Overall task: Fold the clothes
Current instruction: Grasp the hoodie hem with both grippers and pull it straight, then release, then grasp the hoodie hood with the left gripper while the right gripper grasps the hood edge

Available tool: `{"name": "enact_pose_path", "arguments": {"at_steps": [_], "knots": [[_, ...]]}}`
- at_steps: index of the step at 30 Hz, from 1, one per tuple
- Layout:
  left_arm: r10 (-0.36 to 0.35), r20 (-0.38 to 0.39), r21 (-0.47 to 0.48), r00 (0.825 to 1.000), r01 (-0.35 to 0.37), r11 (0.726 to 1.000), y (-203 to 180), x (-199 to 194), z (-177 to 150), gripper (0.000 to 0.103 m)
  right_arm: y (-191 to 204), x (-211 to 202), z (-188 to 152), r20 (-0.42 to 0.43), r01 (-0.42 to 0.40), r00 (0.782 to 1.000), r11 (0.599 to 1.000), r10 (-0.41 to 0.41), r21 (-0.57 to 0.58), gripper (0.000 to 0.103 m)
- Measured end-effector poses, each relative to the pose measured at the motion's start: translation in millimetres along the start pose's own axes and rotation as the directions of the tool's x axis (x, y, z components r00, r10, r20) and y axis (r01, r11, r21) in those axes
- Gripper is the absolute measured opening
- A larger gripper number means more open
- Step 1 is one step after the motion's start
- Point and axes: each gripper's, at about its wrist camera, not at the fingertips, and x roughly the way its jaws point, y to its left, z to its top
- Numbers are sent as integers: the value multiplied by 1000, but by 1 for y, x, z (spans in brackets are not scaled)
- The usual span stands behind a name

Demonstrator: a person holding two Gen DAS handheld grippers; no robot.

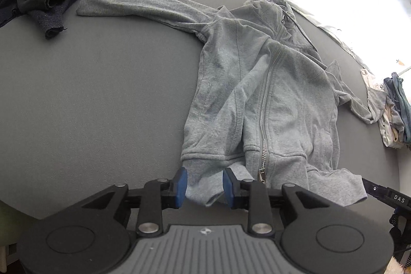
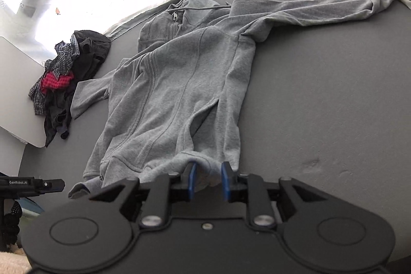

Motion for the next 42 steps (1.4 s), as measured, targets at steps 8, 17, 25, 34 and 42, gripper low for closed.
{"name": "enact_pose_path", "arguments": {"at_steps": [8, 17, 25, 34, 42], "knots": [[6, 147, -39, 989, 0, 999, 1, -16, 45, 47, -10, -26, 32, 134, -15, 991, 997, 5, 74, 44], [-33, 164, -2, 986, 34, 999, -31, 26, 107, 53, 13, 5, 80, 175, 7, 985, 1000, -5, -10, 55], [-81, 160, 42, 984, 75, 996, -54, 79, 181, 61, 43, 69, 164, 196, 44, 980, 992, -20, -119, 64], [-68, 115, -24, 991, 71, 997, -58, 185, 288, 78, 38, 190, 267, 123, 73, 991, 981, -51, -180, 68], [1, 32, 94, 999, -4, 996, -88, 271, 335, 78, 27, 294, 311, 57, 97, 994, 986, -90, -134, 68]]}}
